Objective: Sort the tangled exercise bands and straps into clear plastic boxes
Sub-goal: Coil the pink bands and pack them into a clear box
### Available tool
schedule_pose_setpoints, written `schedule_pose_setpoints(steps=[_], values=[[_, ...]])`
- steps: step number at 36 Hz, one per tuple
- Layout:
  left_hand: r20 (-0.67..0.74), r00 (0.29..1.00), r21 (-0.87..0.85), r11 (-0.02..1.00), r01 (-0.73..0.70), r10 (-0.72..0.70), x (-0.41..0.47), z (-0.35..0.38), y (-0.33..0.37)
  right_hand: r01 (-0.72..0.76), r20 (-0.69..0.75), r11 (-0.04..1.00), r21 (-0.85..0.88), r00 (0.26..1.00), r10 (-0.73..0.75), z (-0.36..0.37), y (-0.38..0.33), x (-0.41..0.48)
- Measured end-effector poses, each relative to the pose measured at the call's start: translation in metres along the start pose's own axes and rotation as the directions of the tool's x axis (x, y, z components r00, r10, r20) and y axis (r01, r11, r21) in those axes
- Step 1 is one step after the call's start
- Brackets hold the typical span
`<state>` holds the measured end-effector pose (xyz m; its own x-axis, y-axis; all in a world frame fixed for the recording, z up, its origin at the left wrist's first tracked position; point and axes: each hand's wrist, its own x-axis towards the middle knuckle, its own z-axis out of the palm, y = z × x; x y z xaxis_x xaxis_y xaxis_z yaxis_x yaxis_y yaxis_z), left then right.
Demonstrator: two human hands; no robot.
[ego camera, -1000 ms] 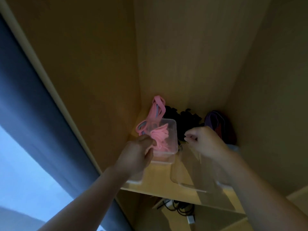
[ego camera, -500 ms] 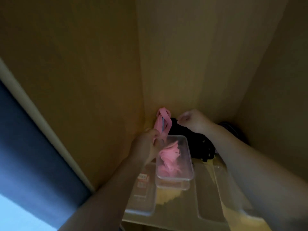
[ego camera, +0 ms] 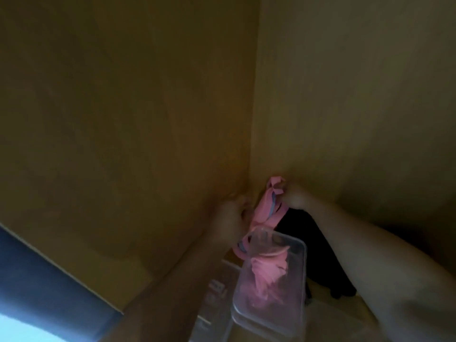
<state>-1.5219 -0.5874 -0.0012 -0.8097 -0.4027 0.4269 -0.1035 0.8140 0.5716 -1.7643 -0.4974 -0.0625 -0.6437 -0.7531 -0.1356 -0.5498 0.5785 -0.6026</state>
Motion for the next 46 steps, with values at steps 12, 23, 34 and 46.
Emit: schedule_pose_setpoints(steps=[12, 23, 34, 46], values=[[0.046, 0.999, -0.045, 0.998, 0.032, -0.03, 0.014, -0.007, 0.016, -0.164, -0.101, 0.748, 0.643, 0.95, 0.295, -0.052, -0.072, -0.046], [-0.003, 0.999, -0.177, 0.983, 0.048, -0.049, 0.046, -0.009, 0.042, 0.117, -0.255, 0.591, 0.798, 0.954, 0.155, -0.112, -0.13, -0.051], [-0.097, 0.985, -0.24, 0.964, 0.114, -0.14, 0.06, -0.019, 0.047, 0.37, -0.412, 0.459, 0.808, 0.911, -0.01, -0.155, -0.181, -0.073], [-0.063, 0.968, -0.359, 0.91, 0.206, -0.243, 0.044, -0.027, 0.035, 0.343, -0.384, 0.424, 0.838, 0.923, 0.014, -0.155, -0.175, -0.063]])
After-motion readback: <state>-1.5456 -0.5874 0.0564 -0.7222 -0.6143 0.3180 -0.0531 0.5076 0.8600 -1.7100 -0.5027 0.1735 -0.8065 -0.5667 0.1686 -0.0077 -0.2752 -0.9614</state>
